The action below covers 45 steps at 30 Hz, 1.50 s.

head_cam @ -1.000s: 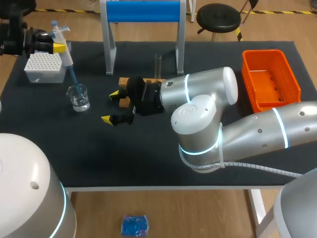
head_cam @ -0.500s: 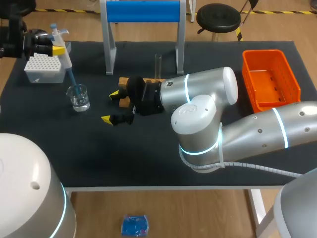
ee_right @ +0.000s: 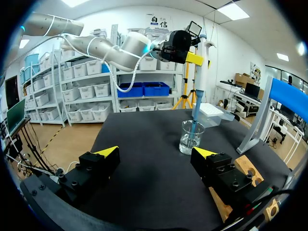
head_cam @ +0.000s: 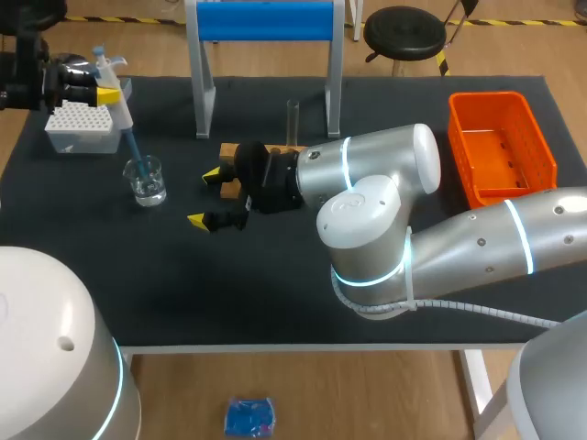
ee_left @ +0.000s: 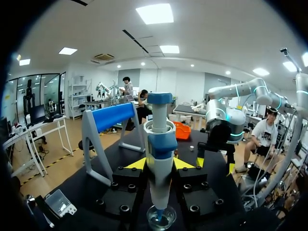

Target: Invert the test tube, pick up the pipette, mount the tip to pipette, aspirate from beaker and dispense into the tube, eject the tip, return the pipette, and cap with the stopper.

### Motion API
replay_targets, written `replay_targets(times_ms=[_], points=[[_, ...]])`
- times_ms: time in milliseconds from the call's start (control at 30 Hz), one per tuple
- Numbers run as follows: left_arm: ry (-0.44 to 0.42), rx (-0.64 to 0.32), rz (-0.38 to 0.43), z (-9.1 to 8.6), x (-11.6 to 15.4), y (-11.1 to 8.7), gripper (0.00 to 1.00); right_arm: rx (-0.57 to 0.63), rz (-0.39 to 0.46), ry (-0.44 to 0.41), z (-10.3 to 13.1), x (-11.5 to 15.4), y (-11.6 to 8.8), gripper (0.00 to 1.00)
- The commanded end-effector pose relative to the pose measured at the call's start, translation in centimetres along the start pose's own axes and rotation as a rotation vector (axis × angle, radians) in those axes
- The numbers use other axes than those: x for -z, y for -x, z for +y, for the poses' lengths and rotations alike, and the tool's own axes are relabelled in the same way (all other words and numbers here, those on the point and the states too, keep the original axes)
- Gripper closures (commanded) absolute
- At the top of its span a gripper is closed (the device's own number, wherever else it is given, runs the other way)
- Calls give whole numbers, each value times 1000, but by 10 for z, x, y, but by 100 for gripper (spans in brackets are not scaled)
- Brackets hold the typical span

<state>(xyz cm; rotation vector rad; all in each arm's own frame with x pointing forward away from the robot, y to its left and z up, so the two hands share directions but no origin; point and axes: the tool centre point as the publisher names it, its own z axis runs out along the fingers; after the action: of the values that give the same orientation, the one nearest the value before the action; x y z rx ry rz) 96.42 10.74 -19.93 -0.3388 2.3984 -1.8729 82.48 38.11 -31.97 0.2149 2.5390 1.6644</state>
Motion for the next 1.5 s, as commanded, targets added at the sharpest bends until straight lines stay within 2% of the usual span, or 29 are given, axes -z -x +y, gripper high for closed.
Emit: replay_targets(times_ms=[33, 1500], points=[[4, 3, 4, 1, 0, 1, 100, 0, -1, 4, -1, 0, 0, 0], [37, 14, 17, 1, -4, 2, 100, 0, -1, 4, -1, 0, 0, 0]])
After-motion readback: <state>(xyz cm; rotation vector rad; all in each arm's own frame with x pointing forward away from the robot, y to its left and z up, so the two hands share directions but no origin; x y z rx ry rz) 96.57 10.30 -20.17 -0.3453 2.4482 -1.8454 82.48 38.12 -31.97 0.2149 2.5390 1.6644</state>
